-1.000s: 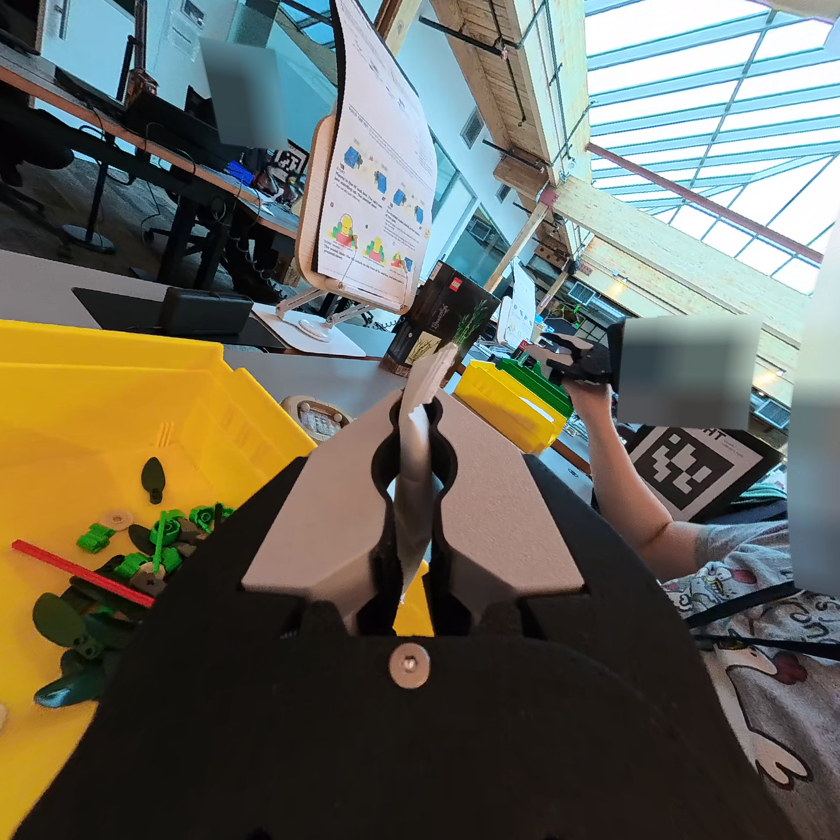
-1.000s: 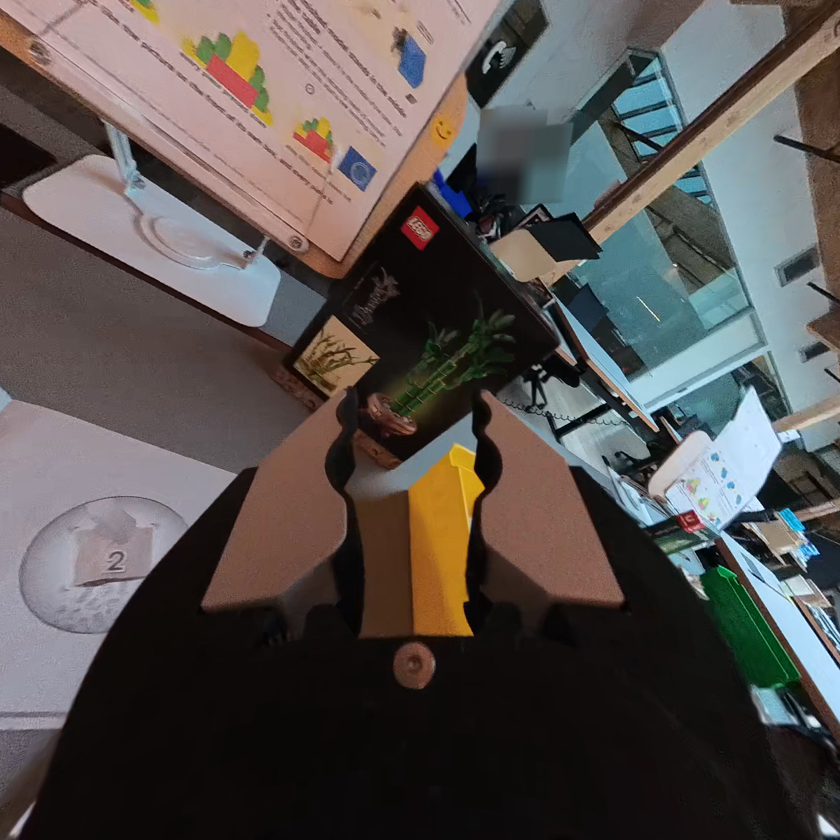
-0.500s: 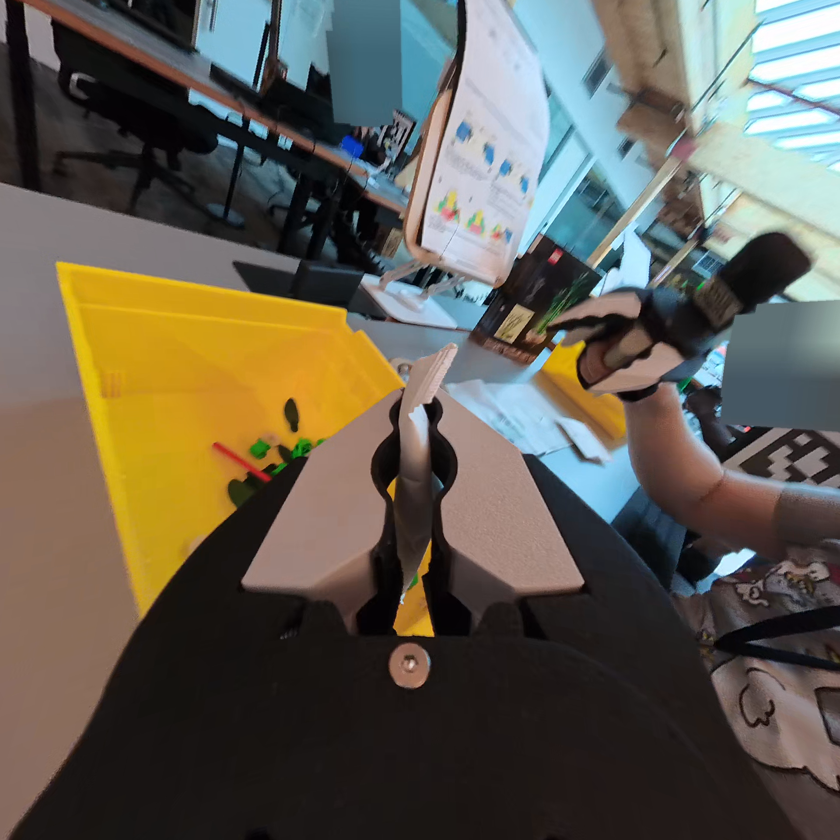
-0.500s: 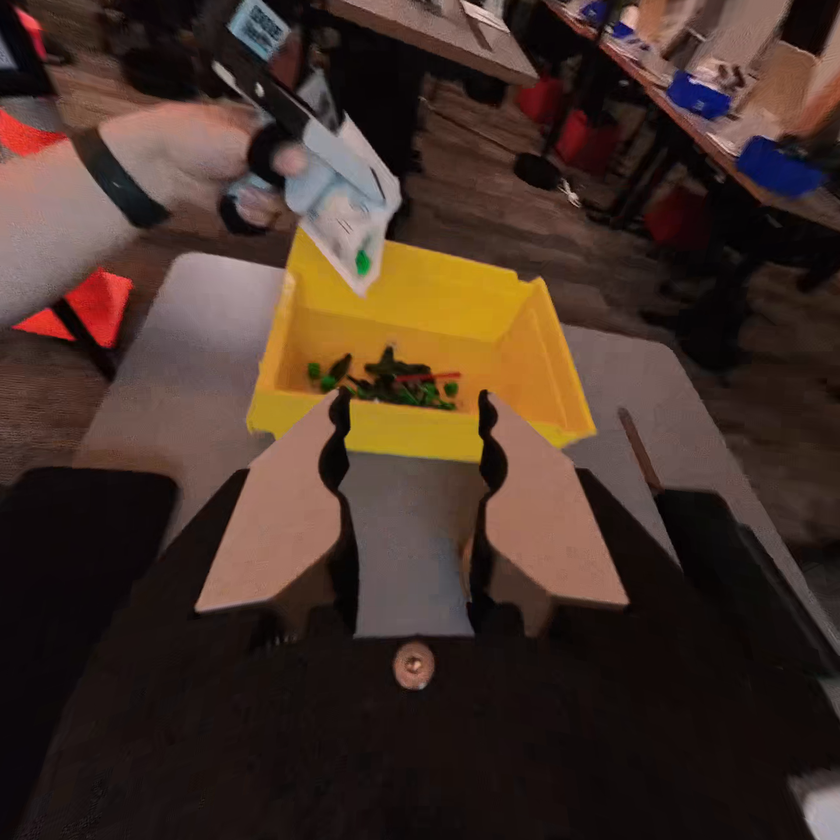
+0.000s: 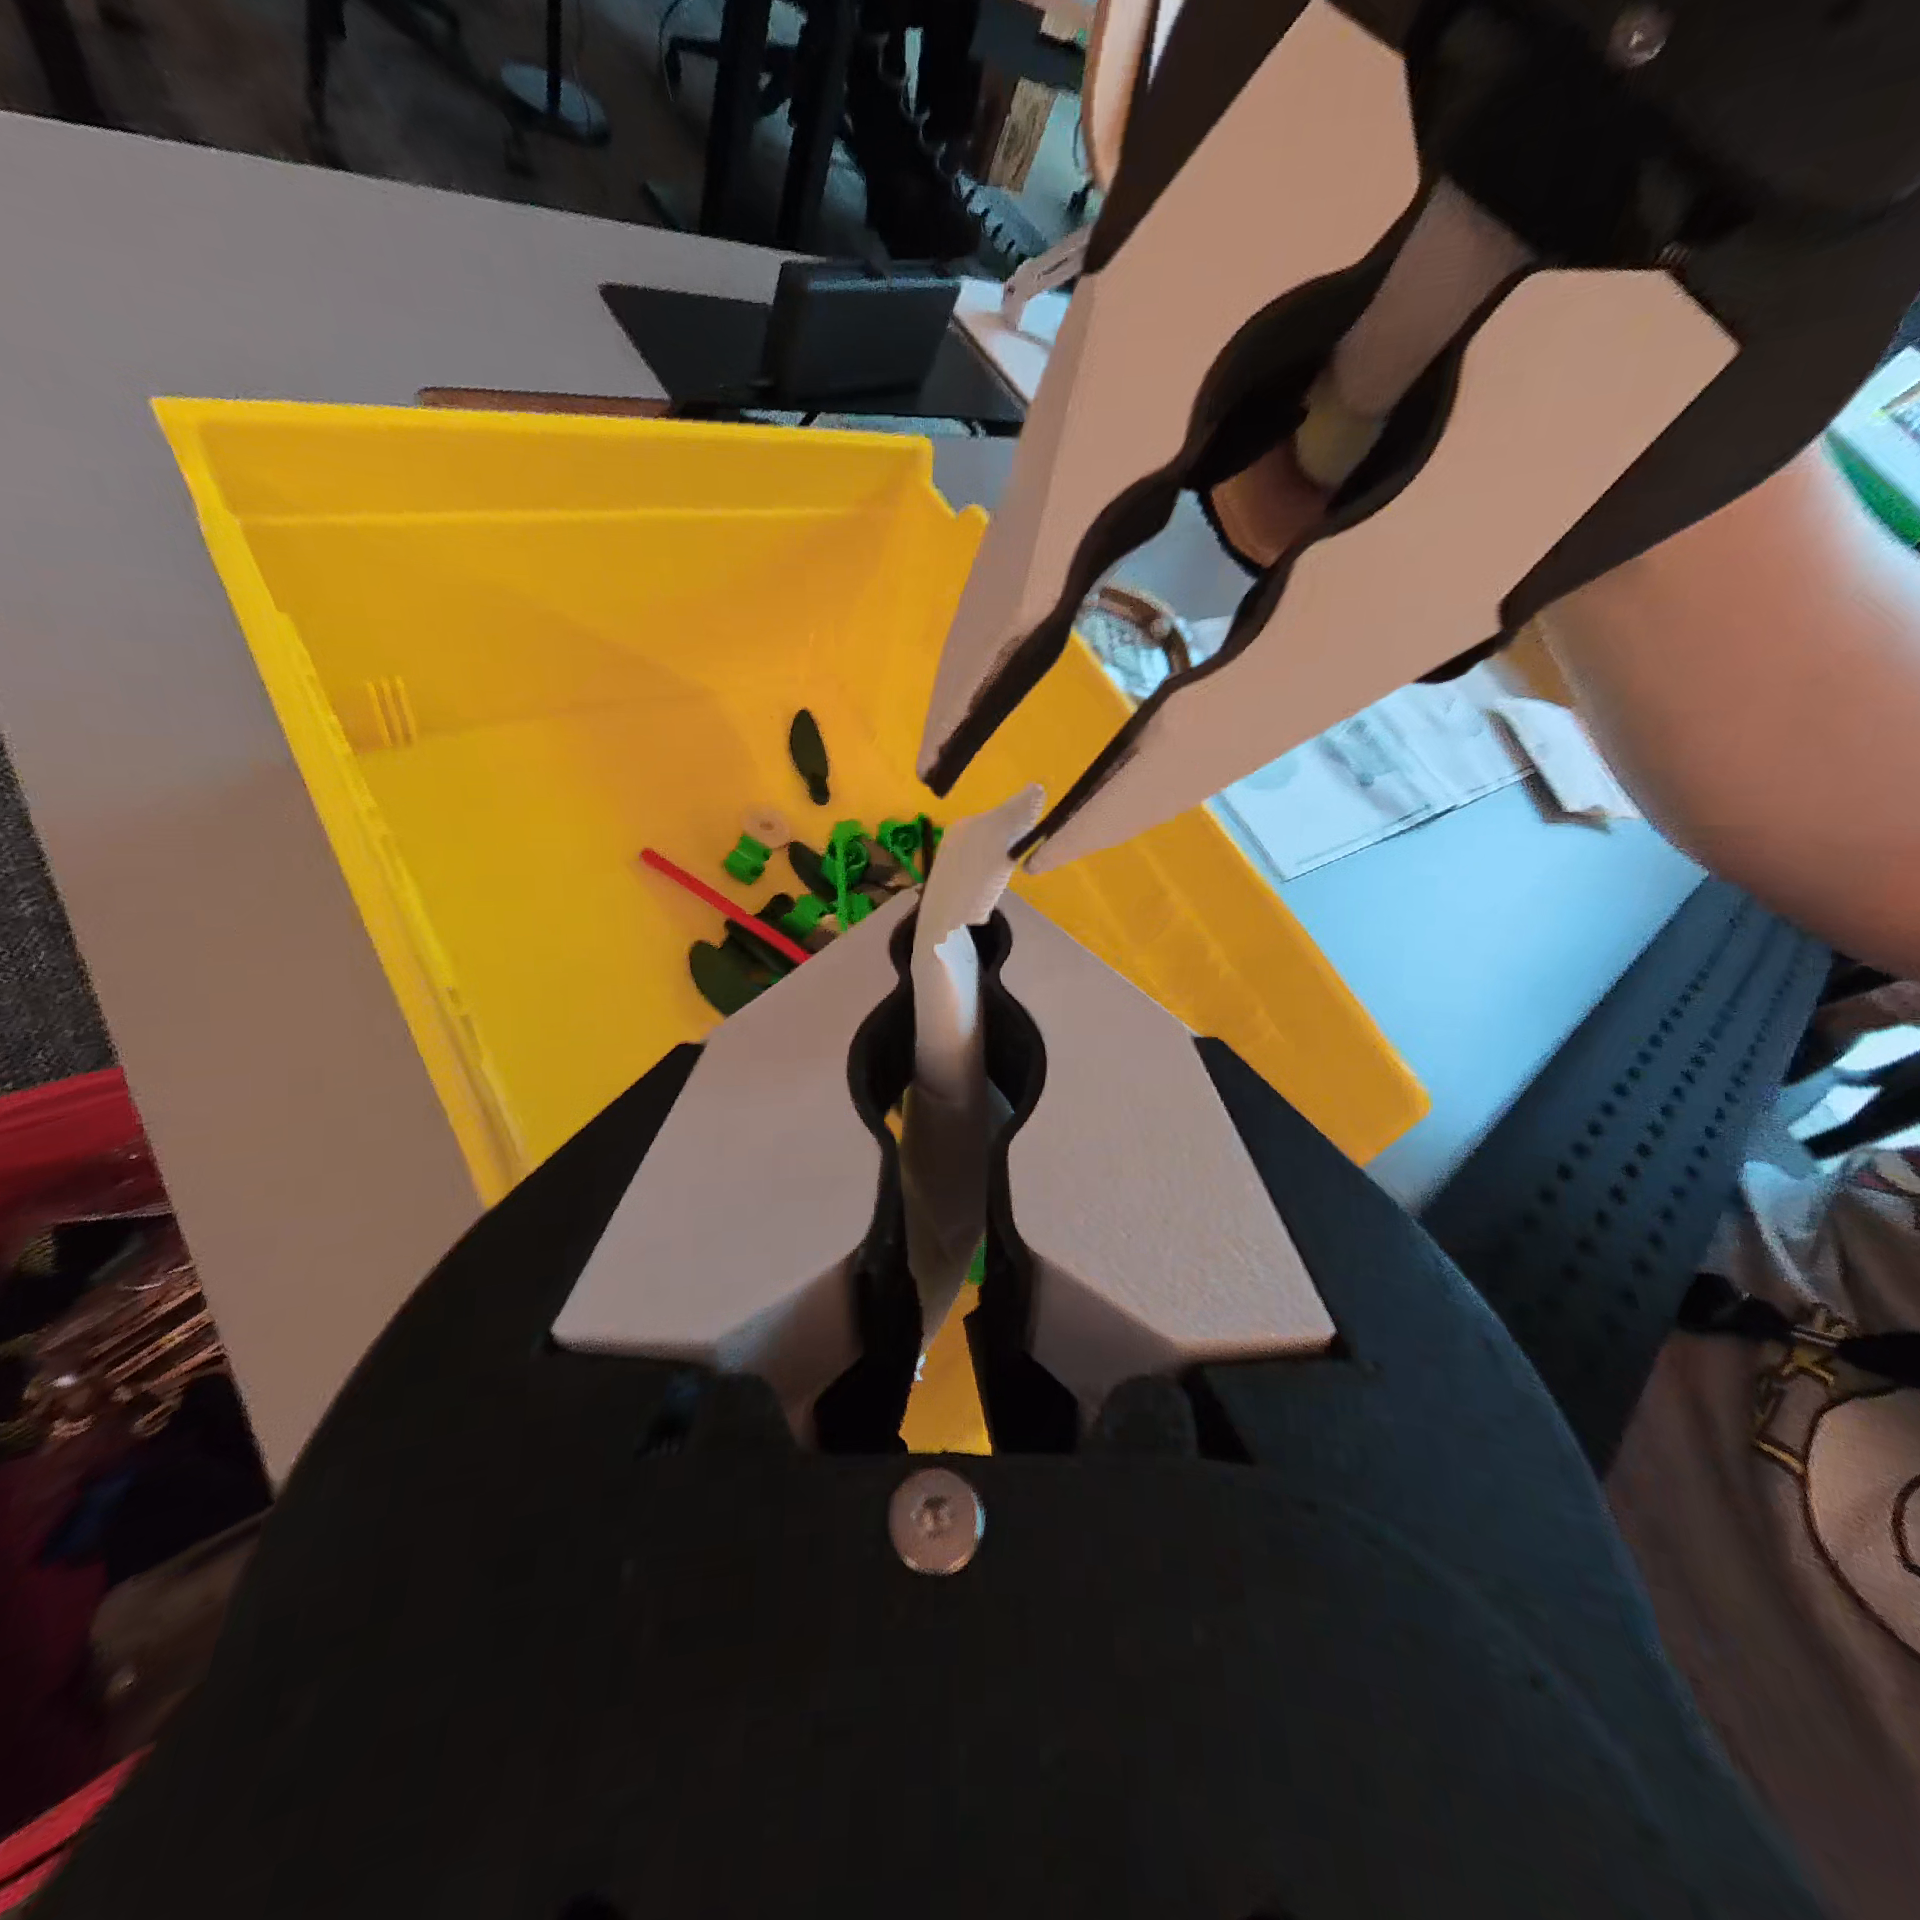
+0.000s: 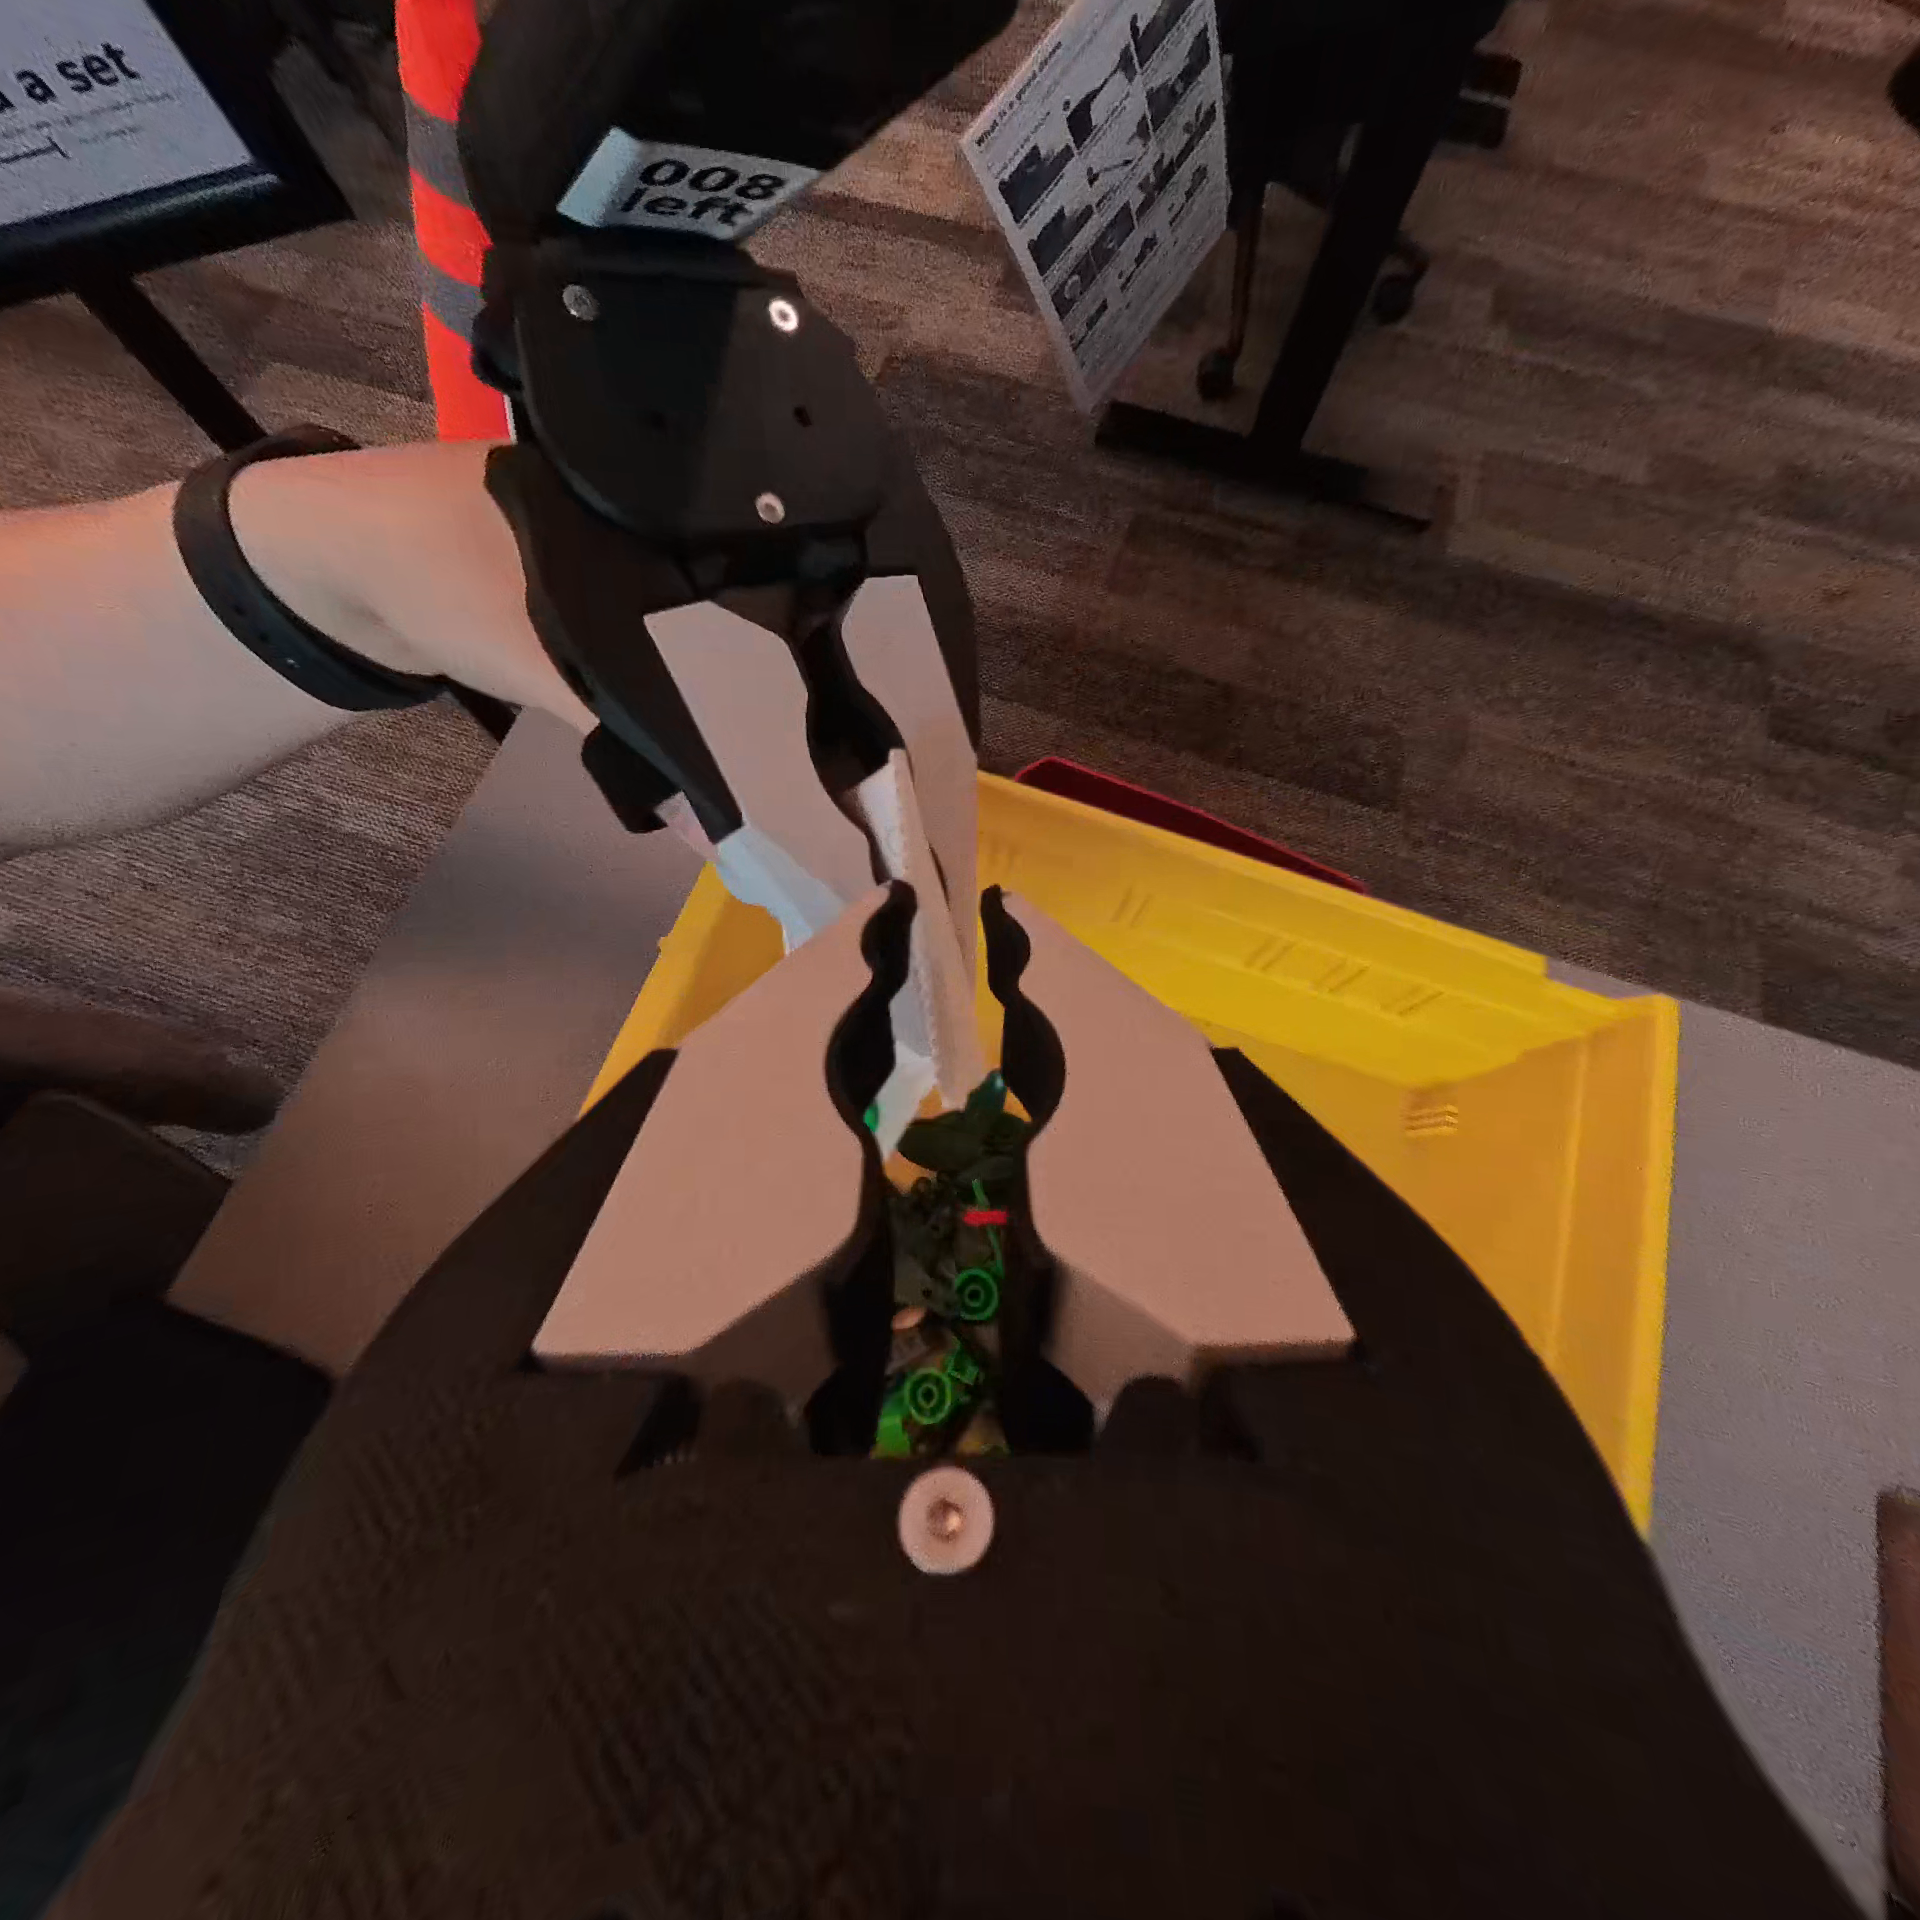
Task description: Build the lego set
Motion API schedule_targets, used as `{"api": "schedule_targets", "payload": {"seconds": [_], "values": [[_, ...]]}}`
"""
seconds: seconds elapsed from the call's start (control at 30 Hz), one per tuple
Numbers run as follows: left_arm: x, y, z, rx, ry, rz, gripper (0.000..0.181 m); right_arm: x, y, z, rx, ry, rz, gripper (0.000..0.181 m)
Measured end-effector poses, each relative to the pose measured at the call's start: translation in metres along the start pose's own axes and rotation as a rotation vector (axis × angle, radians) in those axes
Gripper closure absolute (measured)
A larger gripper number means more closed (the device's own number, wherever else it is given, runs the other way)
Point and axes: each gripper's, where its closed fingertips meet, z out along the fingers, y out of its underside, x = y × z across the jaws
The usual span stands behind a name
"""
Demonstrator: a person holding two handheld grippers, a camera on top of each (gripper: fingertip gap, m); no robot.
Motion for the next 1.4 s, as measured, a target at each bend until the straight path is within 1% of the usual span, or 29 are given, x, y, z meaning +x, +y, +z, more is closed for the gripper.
{"api": "schedule_targets", "payload": {"seconds": [0.1, 0.17, 0.27, 0.33, 0.37, 0.43, 0.53, 0.63, 0.8, 0.93, 1.0, 1.1, 1.27, 1.4], "values": [[-0.005, 0.003, 0.001, -0.026, 0.008, -0.004, 0.179, -0.004, 0.002, 0.007, -0.007, -0.069, 0.040, 0.171], [-0.004, 0.003, 0.002, -0.033, 0.025, -0.003, 0.179, -0.008, -0.002, 0.007, 0.016, -0.103, 0.060, 0.168], [-0.002, 0.006, 0.004, -0.062, 0.034, 0.026, 0.178, -0.001, -0.004, 0.011, 0.014, -0.062, 0.051, 0.170], [-0.002, 0.007, 0.006, -0.079, 0.024, 0.036, 0.178, -0.004, 0.000, 0.017, -0.027, -0.088, 0.044, 0.172], [-0.004, 0.009, 0.006, -0.096, 0.008, 0.043, 0.179, -0.005, 0.001, 0.018, -0.033, -0.099, 0.041, 0.178], [-0.003, 0.013, 0.007, -0.115, 0.012, 0.056, 0.178, -0.007, 0.003, 0.018, -0.042, -0.097, 0.002, 0.180], [0.001, 0.014, 0.007, -0.123, 0.035, 0.043, 0.177, -0.010, 0.004, 0.015, 0.005, -0.101, -0.029, 0.181], [-0.001, 0.018, 0.007, -0.140, 0.007, 0.024, 0.172, -0.009, 0.007, 0.013, 0.072, -0.092, -0.032, 0.181], [0.002, 0.030, -0.001, -0.142, -0.021, 0.010, 0.165, -0.016, 0.013, 0.008, 0.197, -0.130, 0.009, 0.181], [0.004, 0.036, -0.009, -0.111, -0.026, -0.009, 0.164, -0.016, 0.018, 0.002, 0.273, -0.148, 0.055, 0.181], [0.009, 0.035, -0.012, -0.082, -0.003, -0.017, 0.164, -0.017, 0.021, -0.002, 0.304, -0.170, 0.080, 0.181], [0.008, 0.037, -0.015, -0.065, -0.017, -0.022, 0.163, -0.013, 0.026, -0.008, 0.326, -0.156, 0.088, 0.181], [0.008, 0.032, -0.018, 0.016, 0.021, -0.074, 0.166, -0.008, 0.031, -0.020, 0.374, -0.158, 0.121, 0.181], [0.005, 0.031, -0.023, 0.056, 0.002, -0.064, 0.175, -0.001, 0.035, -0.029, 0.414, -0.144, 0.140, 0.181]]}}
